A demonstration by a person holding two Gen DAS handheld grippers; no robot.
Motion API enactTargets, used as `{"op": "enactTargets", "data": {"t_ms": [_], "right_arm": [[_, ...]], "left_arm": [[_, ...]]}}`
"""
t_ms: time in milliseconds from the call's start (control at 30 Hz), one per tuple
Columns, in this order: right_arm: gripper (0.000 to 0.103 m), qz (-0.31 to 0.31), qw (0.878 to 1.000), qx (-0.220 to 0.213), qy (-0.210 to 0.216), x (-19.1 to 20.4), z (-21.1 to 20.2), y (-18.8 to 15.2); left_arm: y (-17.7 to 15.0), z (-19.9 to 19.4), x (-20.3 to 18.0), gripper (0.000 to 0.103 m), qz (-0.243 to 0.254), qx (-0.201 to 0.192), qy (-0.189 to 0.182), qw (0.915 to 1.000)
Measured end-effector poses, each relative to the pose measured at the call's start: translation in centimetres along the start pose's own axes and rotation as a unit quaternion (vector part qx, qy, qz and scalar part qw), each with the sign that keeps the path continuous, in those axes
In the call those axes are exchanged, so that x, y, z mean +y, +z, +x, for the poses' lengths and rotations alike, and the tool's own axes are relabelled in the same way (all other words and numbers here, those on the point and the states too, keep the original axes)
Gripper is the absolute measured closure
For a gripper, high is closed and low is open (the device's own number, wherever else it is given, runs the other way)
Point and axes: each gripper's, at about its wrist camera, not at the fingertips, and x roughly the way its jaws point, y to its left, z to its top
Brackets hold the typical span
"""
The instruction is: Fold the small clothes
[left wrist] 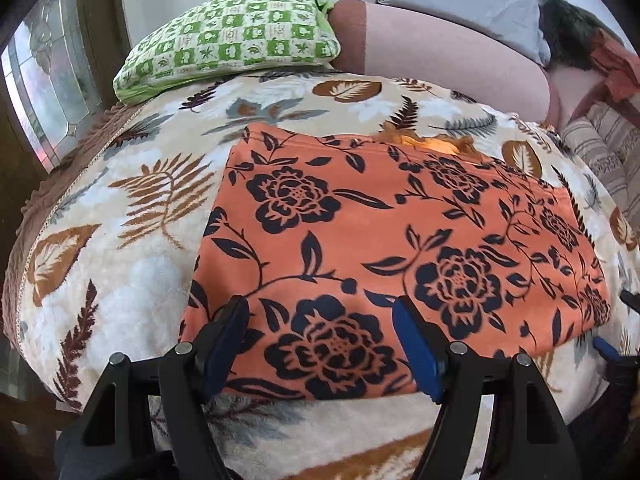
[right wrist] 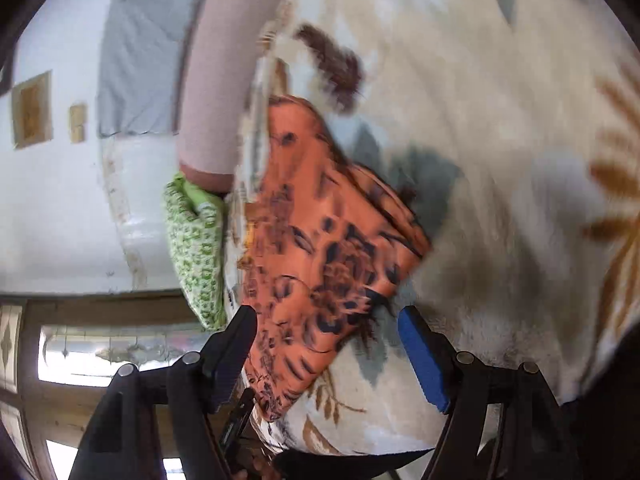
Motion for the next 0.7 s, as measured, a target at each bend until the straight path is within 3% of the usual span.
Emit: {"op": "enactTargets", "data": {"t_ms": [233, 300, 367, 400, 433, 600, 667, 700], "right_arm": [[0.026, 0.043, 0.999, -0.024, 0.017, -0.2, 1.5, 1.2], [0.029, 0.023, 0.999, -0.031, 0.011, 0.3, 1.3, 1.2], [0.047, 0.010, 0.999, -0.035, -0.009, 0.5, 1.5, 1.3], [0.068, 0.012, 0.999, -0.035, -0.023, 0.3, 1.5, 1.5], [0.070, 0.018, 0.999, -0.037, -0.029, 0.0, 1.4, 1.5], [0.070, -0.005, 0.998, -0.050, -0.048, 0.5, 0.9, 1.3], [0.052, -0.001, 0.999, -0.036, -0.036, 0.5, 1.2, 1.3], [0.037, -0.007, 0.999, -0.034, -0.022, 0.9, 1.2, 1.2]], "left_arm": [[-0.2, -1.4, -0.2, 0.028, -0.004, -0.009, -0.005, 0.9999], [-0.1, -1.5, -0.2, 0.028, -0.003, -0.009, -0.008, 0.9999], [-0.1, -1.6, -0.2, 0.028, -0.004, -0.010, -0.011, 0.9999], [-0.1, -1.6, -0.2, 0.028, -0.004, -0.009, -0.012, 0.9999], [0.0, -1.6, -0.2, 0.028, -0.003, -0.009, -0.013, 0.9999], [0.5, -1.3, -0.5, 0.028, -0.004, -0.007, -0.015, 0.9999], [0.9, -1.1, -1.2, 0.028, 0.001, -0.006, -0.021, 0.9998], [1.2, -1.0, -1.7, 0.028, 0.006, -0.006, -0.026, 0.9996]]}}
